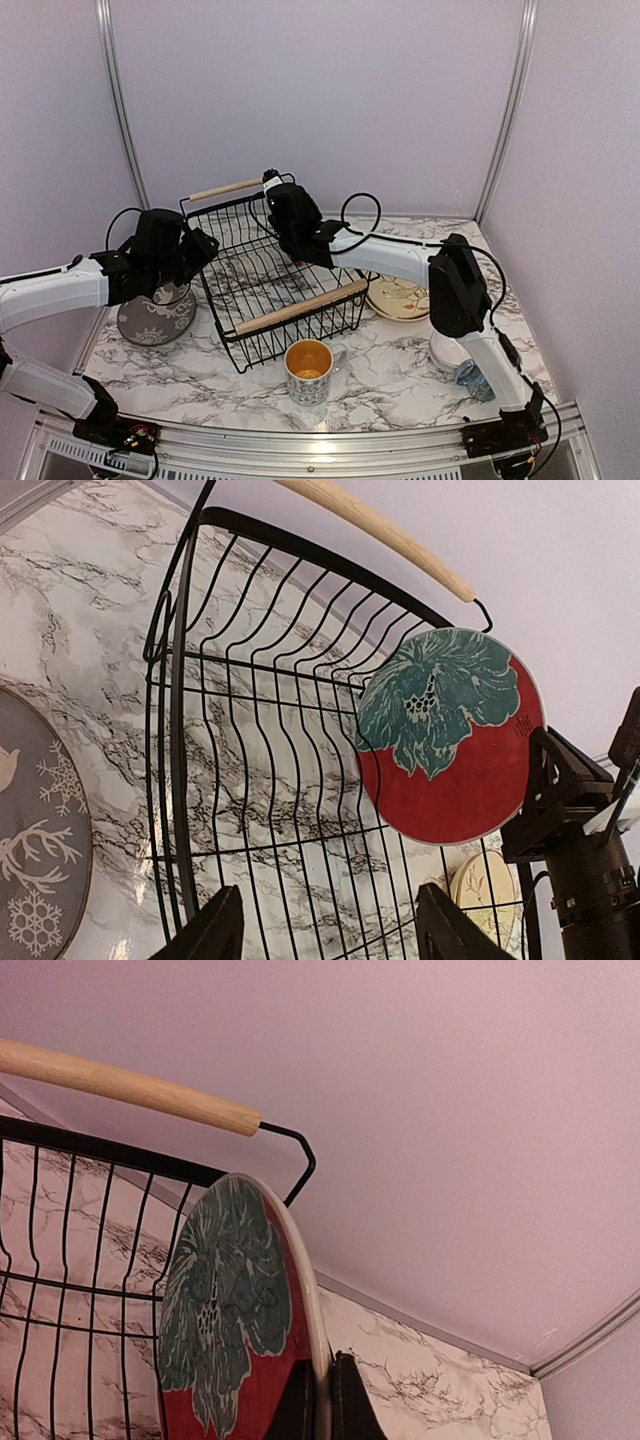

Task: Load the mixed dishes into the dish rack
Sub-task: Insert the plate into the dish rack.

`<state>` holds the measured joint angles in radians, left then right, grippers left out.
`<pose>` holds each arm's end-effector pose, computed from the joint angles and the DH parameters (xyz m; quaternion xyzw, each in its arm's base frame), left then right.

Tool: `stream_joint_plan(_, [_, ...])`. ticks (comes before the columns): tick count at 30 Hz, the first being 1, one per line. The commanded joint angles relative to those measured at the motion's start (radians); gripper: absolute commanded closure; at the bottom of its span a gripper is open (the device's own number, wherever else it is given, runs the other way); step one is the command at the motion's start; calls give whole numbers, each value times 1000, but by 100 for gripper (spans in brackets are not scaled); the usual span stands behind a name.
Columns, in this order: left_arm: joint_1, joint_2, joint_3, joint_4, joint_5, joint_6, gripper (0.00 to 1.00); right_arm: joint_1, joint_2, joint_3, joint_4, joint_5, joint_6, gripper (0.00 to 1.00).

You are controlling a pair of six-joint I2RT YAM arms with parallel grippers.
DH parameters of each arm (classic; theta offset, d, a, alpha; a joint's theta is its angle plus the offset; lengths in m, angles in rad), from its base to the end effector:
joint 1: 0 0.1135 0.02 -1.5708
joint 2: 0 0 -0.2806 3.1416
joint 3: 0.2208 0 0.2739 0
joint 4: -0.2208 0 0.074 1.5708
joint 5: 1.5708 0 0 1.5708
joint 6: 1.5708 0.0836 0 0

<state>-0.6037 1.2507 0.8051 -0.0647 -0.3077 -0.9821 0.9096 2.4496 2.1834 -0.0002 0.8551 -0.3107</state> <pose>0.2884 -0.1681 0.2437 -0.2364 0.8227 -0.2633 0.4449 0.4391 0.4616 0.2462 -0.2081 0.7369 -0.1520 0.6249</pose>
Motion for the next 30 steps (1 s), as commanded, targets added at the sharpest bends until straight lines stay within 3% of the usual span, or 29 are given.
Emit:
stream_joint_plan(1, [-1,8,-4,12,22,17,39,-43,27,86,113,21,0,99])
stream_joint_plan(4, [-1,10,-2,14,31,20,39,-48,39,106,119,-13,-16,75])
stream_joint_plan(16, [-1,-32,14,-18,13,59,39,-22,-72,117,-71,-185,49,35])
stream_joint_plan(25, [-1,-127,58,-139,-70,139,38,3,-203,79,-144,-258,71,24])
stream_joint_plan(30, [-1,-185,53,-199,-68,136,38,-10,-303,-24,-174,-328,74,19])
